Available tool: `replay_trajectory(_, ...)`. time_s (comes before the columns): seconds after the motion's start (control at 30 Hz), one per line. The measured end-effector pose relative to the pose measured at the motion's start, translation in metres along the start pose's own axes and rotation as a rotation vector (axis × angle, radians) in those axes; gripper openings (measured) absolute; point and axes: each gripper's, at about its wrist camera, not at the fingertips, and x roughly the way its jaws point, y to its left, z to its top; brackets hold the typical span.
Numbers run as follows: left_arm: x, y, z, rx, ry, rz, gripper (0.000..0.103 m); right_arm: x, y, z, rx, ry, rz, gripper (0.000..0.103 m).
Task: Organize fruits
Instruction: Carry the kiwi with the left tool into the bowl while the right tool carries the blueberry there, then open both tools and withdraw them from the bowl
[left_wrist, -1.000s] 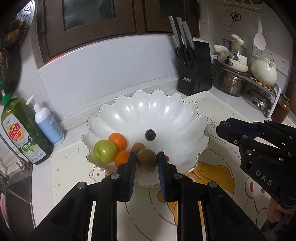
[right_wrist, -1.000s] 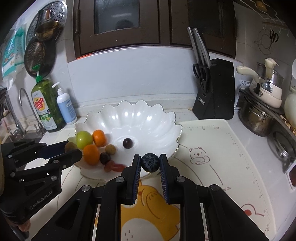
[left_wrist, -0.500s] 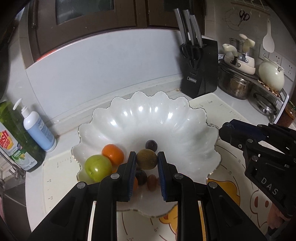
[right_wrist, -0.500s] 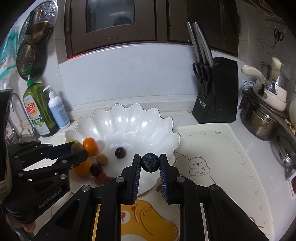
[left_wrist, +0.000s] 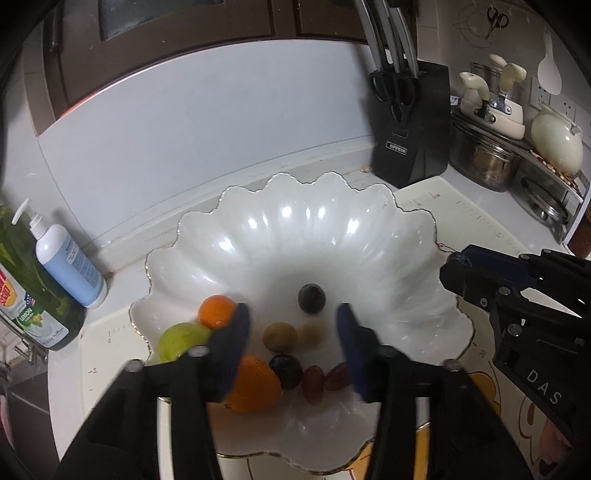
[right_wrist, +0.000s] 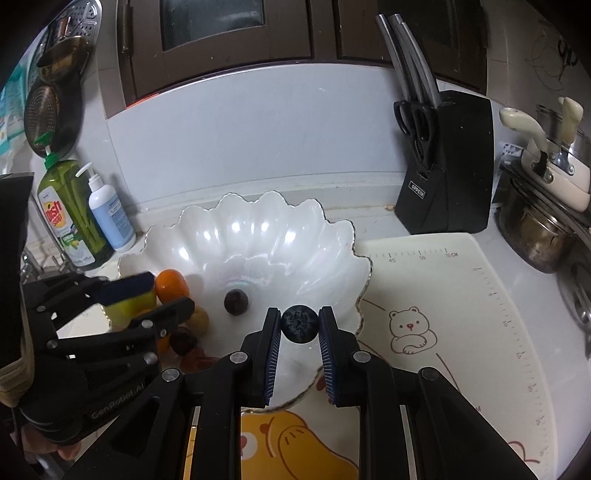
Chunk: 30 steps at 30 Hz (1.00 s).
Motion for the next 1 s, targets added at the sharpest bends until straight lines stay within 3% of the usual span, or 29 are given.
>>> replay_trajectory(0.1, -0.001, 0.002, -0.001, -0.005, 0.005, 0.009, 0.053, 0.002, -0.002, -0.001, 0.011, 0.006, -0.009, 0.028)
replay_trajectory(0.17, -0.002, 0.002, -0.002, -0.006, 0.005, 0.018, 0.060, 0.000, -0.005, -0.003, 0.026, 0.003, -0.018, 0.050)
replay_trajectory(0.23, -0.007, 0.002, -0.003, -0.009, -0.007, 0.035, 0.064, -0.003, -0.006, -0.003, 0.033, -0.007, -0.030, 0.059)
replay_trajectory(0.37, -0.015, 0.003, -0.005, -0.015, -0.018, 0.047, 0.072, -0.012, -0.007, -0.005, 0.037, -0.021, -0.047, 0.068)
replay_trajectory(0.67, -0.045, 0.006, -0.009, -0.035, -0.052, 0.080, 0.086, -0.037, -0.001, -0.006, 0.041, -0.051, -0.053, 0.070)
replay_trajectory(1.0, -0.077, 0.008, -0.020, -0.053, -0.081, 0.101, 0.090, -0.063, 0.004, -0.014, 0.036, -0.064, -0.072, 0.072)
